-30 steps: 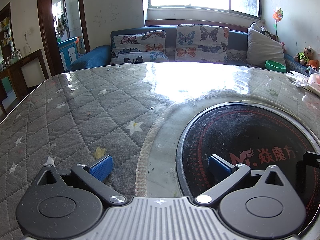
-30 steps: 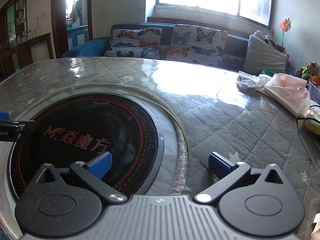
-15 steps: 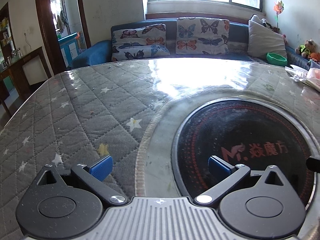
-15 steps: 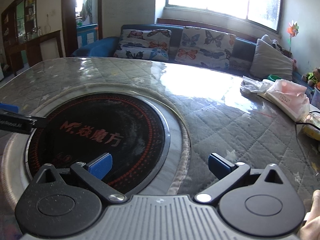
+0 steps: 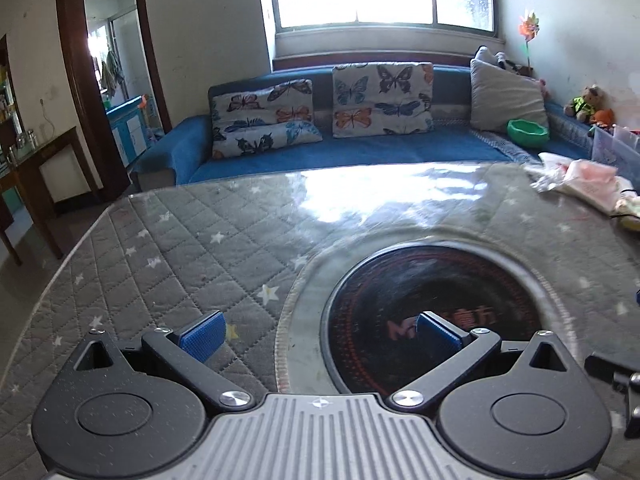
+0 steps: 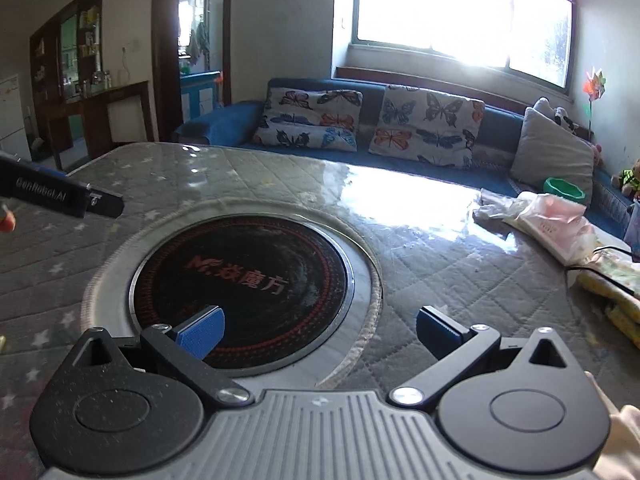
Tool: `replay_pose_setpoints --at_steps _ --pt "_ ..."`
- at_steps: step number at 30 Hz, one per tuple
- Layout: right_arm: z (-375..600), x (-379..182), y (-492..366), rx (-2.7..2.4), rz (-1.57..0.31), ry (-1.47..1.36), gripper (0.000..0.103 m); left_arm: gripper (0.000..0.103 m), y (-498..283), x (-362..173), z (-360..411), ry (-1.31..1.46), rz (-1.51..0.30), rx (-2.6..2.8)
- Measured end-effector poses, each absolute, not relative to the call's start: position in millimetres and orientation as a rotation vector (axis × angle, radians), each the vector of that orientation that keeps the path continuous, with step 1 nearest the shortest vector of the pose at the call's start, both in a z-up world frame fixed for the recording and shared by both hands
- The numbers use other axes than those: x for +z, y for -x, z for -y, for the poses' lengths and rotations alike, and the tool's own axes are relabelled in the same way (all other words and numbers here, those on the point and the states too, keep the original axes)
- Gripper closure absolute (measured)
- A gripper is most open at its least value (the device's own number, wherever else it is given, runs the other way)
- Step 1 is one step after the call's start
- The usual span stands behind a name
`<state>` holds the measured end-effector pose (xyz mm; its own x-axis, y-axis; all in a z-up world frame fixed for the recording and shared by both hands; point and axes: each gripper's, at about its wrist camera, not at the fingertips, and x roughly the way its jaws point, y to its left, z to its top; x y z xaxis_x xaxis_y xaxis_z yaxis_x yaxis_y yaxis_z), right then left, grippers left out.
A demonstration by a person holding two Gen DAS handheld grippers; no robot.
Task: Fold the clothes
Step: 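Move both open tools across the table toward the cream sweatshirt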
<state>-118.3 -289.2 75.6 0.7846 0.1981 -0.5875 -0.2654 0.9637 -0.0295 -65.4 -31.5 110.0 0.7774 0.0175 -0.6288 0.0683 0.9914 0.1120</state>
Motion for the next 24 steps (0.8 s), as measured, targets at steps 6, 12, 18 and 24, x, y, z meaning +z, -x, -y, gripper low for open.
replay_pose_setpoints --at_steps 6,12,18,24 --pt "303 93 153 0.262 -0.587 0.121 0.000 0.000 94 132 57 -0.134 -0.698 -0.080" --pt "324 105 191 0.251 -0.572 0.103 0.001 0.000 129 138 82 -0.105 -0.730 -0.126" --pt "339 105 224 0.232 -0.575 0.104 0.001 0.000 168 129 108 -0.124 -0.739 -0.115" --pt "343 101 256 0.227 -0.583 0.124 0.003 0.000 208 111 130 -0.089 -0.774 -0.146"
